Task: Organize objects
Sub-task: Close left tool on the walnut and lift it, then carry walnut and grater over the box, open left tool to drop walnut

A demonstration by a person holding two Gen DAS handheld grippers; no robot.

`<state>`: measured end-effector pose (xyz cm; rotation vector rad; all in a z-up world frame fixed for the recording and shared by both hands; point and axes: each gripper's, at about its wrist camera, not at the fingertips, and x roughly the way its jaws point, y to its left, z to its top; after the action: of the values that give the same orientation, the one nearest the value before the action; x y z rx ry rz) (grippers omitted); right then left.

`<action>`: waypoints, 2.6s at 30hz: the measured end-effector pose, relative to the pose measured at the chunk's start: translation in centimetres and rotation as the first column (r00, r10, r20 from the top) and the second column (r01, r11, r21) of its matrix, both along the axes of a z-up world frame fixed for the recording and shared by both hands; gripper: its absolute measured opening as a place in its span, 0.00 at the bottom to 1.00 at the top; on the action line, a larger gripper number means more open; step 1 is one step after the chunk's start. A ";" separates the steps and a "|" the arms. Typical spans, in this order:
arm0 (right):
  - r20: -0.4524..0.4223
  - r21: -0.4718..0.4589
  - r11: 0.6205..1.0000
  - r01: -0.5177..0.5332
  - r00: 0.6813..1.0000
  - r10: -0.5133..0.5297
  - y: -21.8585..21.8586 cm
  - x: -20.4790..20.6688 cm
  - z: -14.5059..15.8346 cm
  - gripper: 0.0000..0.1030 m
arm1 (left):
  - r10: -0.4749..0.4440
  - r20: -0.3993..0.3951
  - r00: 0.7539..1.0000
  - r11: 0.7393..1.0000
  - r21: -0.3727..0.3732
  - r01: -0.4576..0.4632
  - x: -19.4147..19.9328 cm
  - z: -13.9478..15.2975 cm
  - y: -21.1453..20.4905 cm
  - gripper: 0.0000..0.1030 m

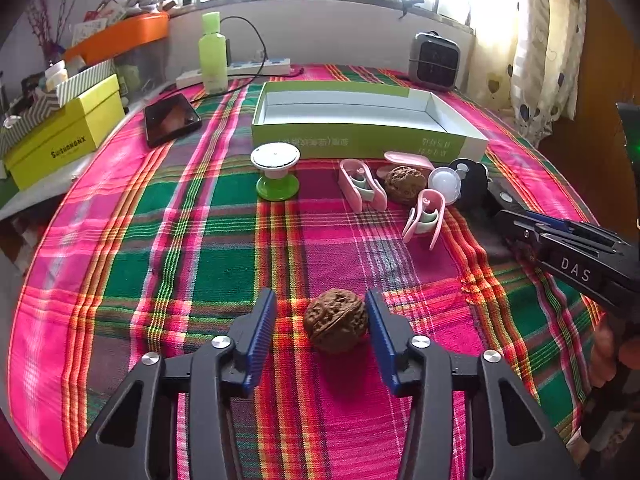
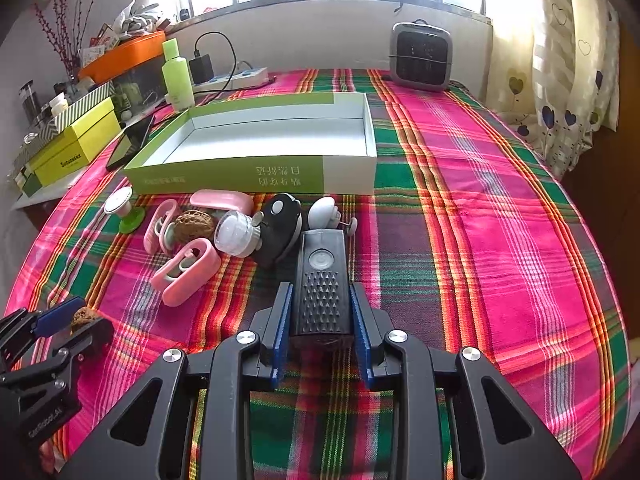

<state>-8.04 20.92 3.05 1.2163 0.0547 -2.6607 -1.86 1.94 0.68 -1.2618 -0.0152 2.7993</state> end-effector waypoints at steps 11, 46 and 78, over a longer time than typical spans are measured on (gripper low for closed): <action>0.004 -0.012 1.000 -0.018 1.000 0.018 0.4 0.8 0.2 0.28 | -0.016 0.001 1.000 1.000 0.014 0.016 -0.1 0.3 0.0 0.28; 0.034 -0.032 0.997 -0.065 0.997 0.066 -0.4 0.8 -0.4 0.30 | -0.028 0.014 1.000 0.998 0.054 0.027 -0.9 0.6 -0.1 0.27; -0.024 -0.081 0.990 -0.116 0.993 0.114 -1.1 -2.6 4.1 0.27 | -0.083 -0.030 0.996 0.993 0.078 0.085 -7.1 4.4 1.0 0.27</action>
<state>-10.63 19.81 7.16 1.1263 0.0176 -2.5495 -8.97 2.92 5.11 -1.1797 -0.0697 2.7149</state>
